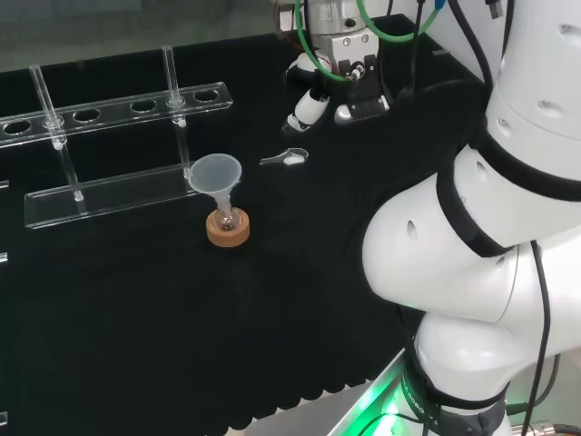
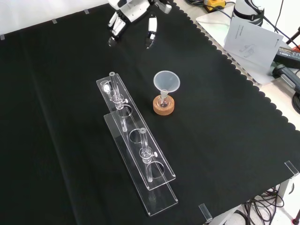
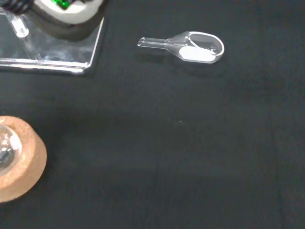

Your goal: Pick up the weighing funnel.

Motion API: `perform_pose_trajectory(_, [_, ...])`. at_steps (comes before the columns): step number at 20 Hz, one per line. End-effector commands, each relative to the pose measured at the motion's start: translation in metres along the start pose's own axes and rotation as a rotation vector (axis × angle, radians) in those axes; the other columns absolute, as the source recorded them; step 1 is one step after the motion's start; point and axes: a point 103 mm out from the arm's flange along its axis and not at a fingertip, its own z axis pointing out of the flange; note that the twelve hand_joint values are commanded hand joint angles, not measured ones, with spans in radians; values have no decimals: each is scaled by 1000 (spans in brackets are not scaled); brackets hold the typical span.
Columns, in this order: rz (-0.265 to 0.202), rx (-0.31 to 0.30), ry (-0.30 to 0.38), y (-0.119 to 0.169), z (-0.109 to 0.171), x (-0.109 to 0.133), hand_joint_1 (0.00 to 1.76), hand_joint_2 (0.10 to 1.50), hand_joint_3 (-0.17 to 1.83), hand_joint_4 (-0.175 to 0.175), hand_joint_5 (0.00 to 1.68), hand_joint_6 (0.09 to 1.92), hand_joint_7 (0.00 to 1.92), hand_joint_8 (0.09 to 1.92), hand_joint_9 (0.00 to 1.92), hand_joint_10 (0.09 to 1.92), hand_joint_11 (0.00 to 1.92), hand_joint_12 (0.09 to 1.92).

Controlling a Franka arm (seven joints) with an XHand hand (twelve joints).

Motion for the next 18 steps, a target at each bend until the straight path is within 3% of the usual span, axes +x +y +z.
perform_pose_trajectory(1, [11, 15, -89, 82, 18, -23, 845, 665, 395, -48, 581, 87, 369, 688, 653, 560, 387, 1348])
perform_pose_trajectory(18, [18, 64, -121, 131, 52, -47, 866, 626, 465, -42, 611, 87, 406, 696, 671, 556, 410, 1333])
